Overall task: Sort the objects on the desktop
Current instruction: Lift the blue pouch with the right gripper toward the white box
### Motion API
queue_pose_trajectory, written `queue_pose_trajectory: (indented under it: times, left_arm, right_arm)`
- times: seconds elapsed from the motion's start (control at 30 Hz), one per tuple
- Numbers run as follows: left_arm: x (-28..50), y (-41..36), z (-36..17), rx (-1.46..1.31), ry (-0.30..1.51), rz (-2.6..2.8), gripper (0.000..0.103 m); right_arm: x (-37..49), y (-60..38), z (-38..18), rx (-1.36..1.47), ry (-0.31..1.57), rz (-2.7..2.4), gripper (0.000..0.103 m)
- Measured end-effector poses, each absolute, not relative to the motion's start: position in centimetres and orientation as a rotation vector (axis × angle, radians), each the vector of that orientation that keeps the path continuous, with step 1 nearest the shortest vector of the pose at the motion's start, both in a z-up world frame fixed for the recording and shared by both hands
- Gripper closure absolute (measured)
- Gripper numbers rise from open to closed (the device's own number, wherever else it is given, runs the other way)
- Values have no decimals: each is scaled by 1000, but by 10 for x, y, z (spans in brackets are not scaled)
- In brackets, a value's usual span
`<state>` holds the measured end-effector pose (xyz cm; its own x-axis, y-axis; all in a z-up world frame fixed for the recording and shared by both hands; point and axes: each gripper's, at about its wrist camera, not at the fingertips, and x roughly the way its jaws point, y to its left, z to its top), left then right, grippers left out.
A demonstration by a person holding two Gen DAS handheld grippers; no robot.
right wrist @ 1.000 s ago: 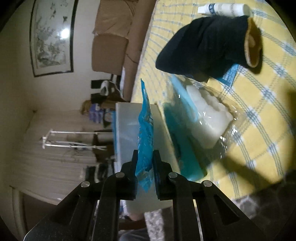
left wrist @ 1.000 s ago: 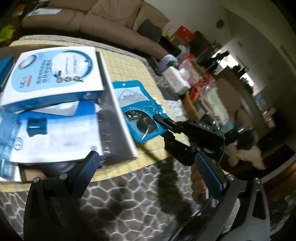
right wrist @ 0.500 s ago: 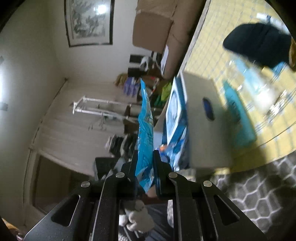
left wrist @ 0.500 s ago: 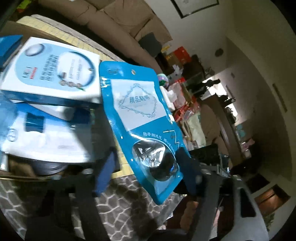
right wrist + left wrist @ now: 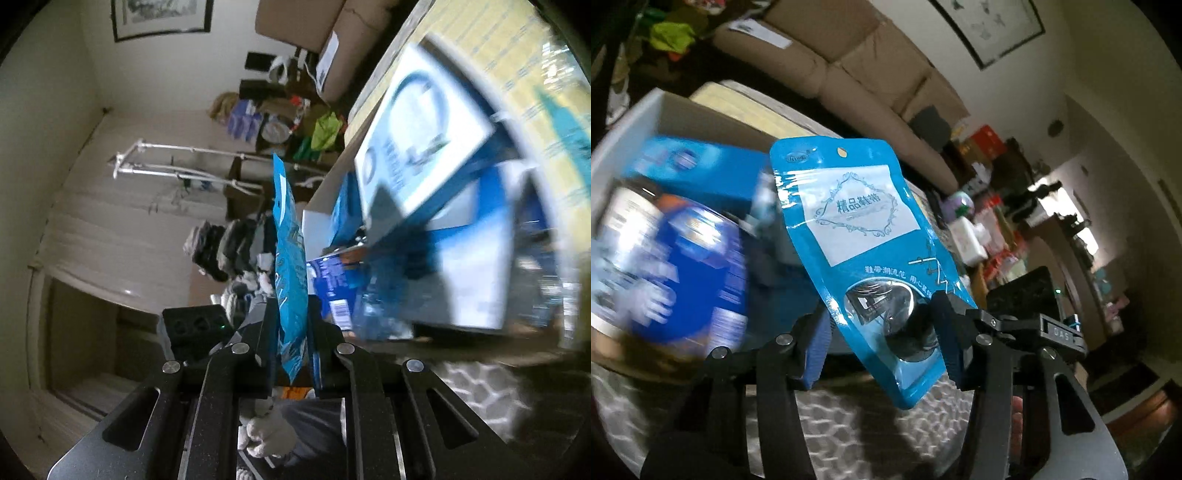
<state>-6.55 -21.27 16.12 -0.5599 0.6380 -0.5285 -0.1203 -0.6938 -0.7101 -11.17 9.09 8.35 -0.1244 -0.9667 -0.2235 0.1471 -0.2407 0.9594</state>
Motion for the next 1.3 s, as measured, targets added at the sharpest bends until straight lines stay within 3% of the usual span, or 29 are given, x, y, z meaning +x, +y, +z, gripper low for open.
queue_pose_trajectory:
  times: [0.23,0.43,0.73,0.8,0.87,0.97,1.0,1.07,1.3]
  left_arm:
    - [-85,-281,156,-1167,-867,2371,54]
    - [-110,-302,131,-1191,-941,2342,54]
    - [-135,-304,120,-1222,-880,2327,53]
    - [-138,-305,118,-1245,-863,2334,53]
    - [-138,-309,119,-1253,-858,2349,53]
    - [-137,-322,122,-1228,-901,2362,53]
    - [-137,-326,122,-1221,-916,2369,52]
    - [-136,-329,121,-1219,-936,2372,51]
    - [-134,-321,114,-1237,-931,2347,51]
  right_arm:
    - [-146,-5,83,1313,-975,-1549,89]
    - [-197,-63,93,1486,-720,-1557,87]
    - [-245,-97,86,1651,-413,-1668,83]
    - [-252,-103,80,1689,-373,-1684,74]
    - [-258,-105,80,1693,-343,-1717,73]
    - [-259,-104,84,1644,-332,-1721,75]
    - [-256,-105,87,1610,-315,-1719,82]
    - [-251,-105,87,1585,-301,-1711,85]
    - [-248,-107,89,1583,-276,-1656,87]
